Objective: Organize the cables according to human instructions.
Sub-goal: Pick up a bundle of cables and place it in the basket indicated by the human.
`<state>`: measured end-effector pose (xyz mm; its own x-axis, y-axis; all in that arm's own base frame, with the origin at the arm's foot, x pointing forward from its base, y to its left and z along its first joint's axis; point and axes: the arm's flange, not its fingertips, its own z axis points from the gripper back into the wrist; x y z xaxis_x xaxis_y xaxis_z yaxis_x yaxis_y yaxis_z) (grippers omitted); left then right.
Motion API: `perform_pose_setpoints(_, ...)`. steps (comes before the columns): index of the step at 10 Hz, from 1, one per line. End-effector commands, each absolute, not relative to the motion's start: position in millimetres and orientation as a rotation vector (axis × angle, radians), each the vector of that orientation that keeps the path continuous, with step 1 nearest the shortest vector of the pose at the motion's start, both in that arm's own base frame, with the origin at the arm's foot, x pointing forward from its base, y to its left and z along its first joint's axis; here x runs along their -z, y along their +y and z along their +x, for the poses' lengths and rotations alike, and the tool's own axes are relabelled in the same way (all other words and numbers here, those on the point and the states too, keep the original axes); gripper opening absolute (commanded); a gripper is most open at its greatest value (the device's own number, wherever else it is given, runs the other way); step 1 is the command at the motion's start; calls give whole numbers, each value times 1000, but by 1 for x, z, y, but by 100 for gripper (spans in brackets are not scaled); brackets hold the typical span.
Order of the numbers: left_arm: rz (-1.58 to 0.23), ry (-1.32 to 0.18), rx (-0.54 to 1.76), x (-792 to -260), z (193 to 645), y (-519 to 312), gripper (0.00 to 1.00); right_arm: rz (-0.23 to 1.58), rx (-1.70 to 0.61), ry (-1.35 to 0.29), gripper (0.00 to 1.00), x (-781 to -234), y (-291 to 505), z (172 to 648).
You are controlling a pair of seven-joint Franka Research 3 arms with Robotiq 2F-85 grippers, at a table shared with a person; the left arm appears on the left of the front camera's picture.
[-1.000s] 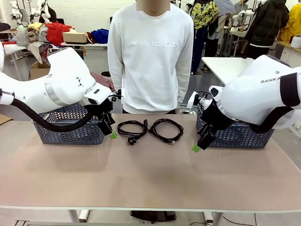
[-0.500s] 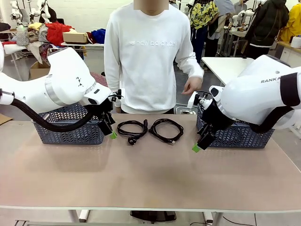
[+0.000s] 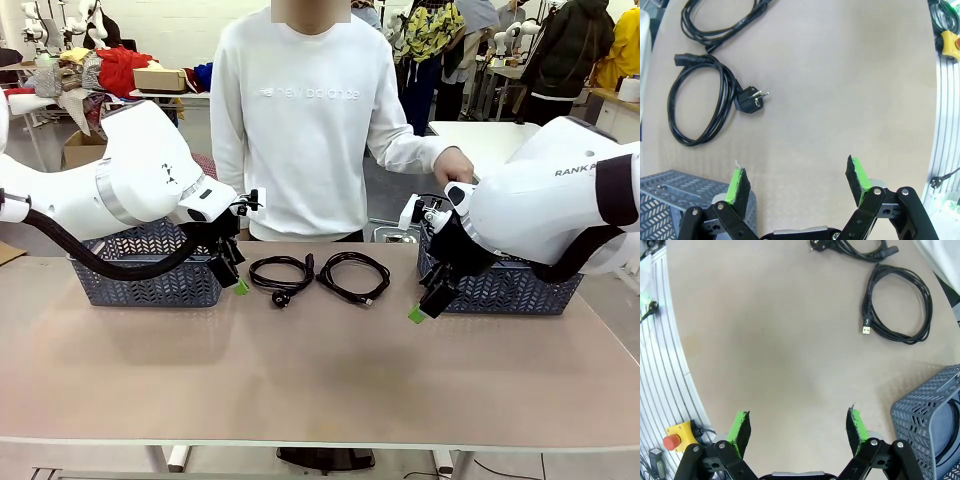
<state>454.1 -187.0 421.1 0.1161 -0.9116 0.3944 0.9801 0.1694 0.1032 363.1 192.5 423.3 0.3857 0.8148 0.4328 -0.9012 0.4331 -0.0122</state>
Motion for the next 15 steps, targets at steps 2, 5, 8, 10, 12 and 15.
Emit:
perform_pose_setpoints(2,-197,-415,1397,-421,454,-187,100,238,-1102,-407,100,-423,192,363)
perform_pose_setpoints(5,-197,-415,1397,-421,454,-187,100,238,-1102,-407,100,-423,192,363)
perform_pose_setpoints(8,-197,-415,1397,-421,454,-187,100,238,-1102,-407,100,-423,192,363)
perform_pose_setpoints(10,-197,-415,1397,-421,454,-187,100,235,-1100,-393,100,-426,197,374)
perform_pose_setpoints(12,-197,-415,1397,-421,454,-187,100,236,-1094,-355,100,-427,208,402)
perform_pose_setpoints(15,-197,-415,1397,-421,454,-187,100,220,-1077,-300,100,-424,231,454)
